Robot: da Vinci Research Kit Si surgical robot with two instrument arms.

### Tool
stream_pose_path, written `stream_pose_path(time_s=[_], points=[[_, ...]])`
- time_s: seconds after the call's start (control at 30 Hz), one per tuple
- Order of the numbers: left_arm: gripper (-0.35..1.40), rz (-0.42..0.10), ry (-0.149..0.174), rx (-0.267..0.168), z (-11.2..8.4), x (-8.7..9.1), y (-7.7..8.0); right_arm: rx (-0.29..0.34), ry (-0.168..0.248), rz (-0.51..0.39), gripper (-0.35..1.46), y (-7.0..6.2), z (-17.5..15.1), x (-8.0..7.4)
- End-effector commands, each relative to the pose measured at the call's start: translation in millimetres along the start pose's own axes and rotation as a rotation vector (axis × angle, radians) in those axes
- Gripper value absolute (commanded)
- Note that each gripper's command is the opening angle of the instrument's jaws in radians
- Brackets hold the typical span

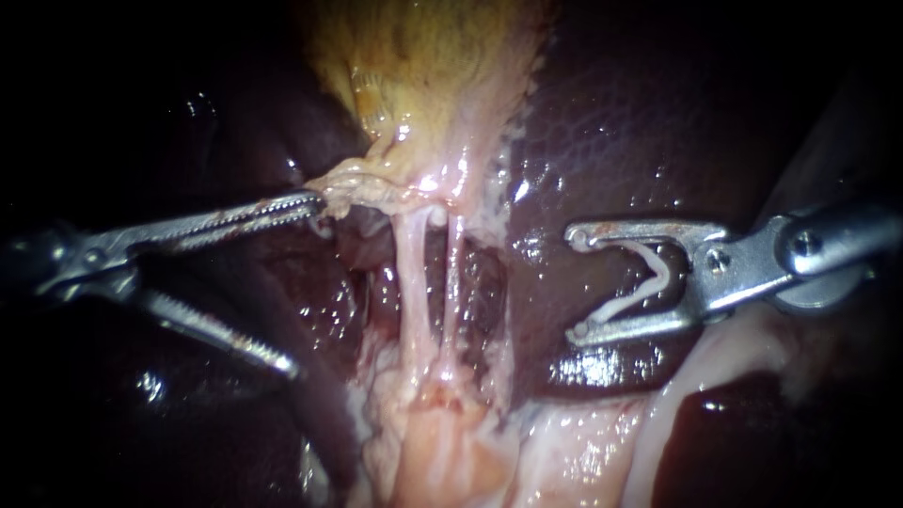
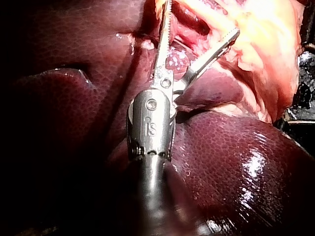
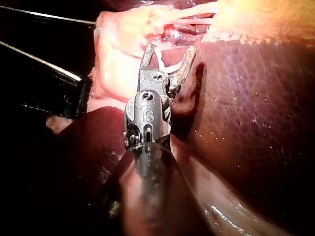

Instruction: Grabbing gallbladder

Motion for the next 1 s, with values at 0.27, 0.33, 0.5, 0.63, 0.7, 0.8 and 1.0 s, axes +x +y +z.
stream_pose_path(time_s=[0.27, 0.33, 0.5, 0.63, 0.7, 0.8, 1.0], points=[[1.11, -0.024, -0.013, 0.063, -1.2, 3.5, -1.8, 0.0, 0.0, 0.0, 0.5, 0.0, 0.0, 0.0], [1.09, -0.03, -0.014, 0.085, -1.3, 4.1, -2.3, 0.0, 0.0, 0.0, 0.5, 0.0, 0.0, 0.0], [1.01, -0.037, -0.015, 0.129, -0.1, 4.5, -3.5, 0.0, 0.0, 0.0, 0.5, 0.1, 0.1, 0.0], [0.94, -0.032, -0.028, 0.141, 1.5, 3.1, -4.3, -0.001, 0.0, 0.0, 0.5, 0.1, 0.2, 0.0], [0.91, -0.046, -0.048, 0.149, 2.2, 2.2, -4.7, -0.001, 0.0, 0.0, 0.5, 0.1, 0.2, 0.0], [0.89, -0.057, -0.073, 0.153, 3.1, 0.8, -5.0, -0.001, 0.0, 0.0, 0.5, 0.1, 0.2, 0.0], [0.76, -0.068, -0.1, 0.154, 3.7, -0.7, -5.3, -0.001, 0.0, 0.0, 0.5, 0.1, 0.2, 0.0]])
